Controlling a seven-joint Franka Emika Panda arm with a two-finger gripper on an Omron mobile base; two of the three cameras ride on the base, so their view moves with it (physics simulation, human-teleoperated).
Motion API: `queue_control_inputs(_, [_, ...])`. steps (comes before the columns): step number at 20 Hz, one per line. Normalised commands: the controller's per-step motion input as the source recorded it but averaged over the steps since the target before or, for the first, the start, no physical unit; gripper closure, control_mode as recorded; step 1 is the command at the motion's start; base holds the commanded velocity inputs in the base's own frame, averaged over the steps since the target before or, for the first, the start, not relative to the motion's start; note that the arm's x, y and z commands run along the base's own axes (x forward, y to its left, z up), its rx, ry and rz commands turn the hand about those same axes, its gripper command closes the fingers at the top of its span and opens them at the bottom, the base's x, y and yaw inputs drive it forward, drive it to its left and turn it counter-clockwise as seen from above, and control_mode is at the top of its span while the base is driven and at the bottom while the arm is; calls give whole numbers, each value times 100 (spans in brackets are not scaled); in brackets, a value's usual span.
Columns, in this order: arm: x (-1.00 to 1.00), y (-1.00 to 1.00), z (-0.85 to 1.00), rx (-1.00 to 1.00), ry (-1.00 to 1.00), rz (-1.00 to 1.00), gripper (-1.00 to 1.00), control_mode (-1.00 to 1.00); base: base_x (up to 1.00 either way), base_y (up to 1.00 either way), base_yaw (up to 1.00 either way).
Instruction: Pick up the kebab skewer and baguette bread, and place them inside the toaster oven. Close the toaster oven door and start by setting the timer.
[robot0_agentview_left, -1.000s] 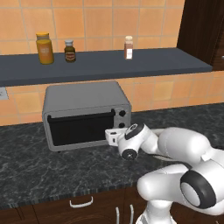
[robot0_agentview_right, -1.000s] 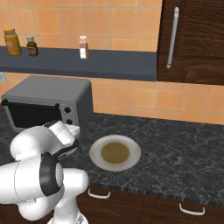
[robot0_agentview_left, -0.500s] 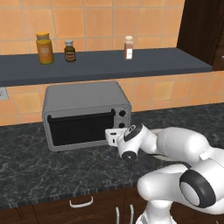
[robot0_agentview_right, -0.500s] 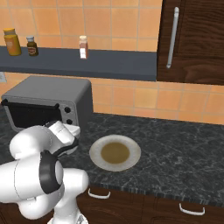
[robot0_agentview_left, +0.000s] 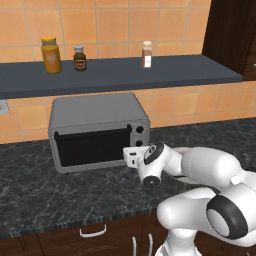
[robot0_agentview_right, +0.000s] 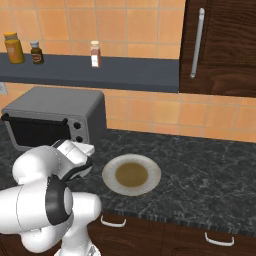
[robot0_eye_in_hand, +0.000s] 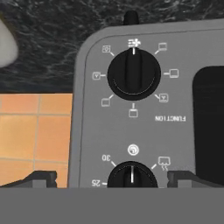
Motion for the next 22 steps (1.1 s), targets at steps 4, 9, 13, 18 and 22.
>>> queue_control_inputs(4, [0, 16, 0, 0, -7, 0, -100, -100, 0, 0, 0])
queue_control_inputs(9, [0, 21, 0, 0, -6, 0, -100, -100, 0, 0, 0])
queue_control_inputs(13, [0, 2, 0, 0, -5, 0, -100, -100, 0, 0, 0])
queue_control_inputs(18, [1, 0, 0, 0, -4, 0, 100, -100, 0, 0, 0])
queue_control_inputs(22, [0, -1, 2, 0, -6, 0, 100, -100, 0, 0, 0])
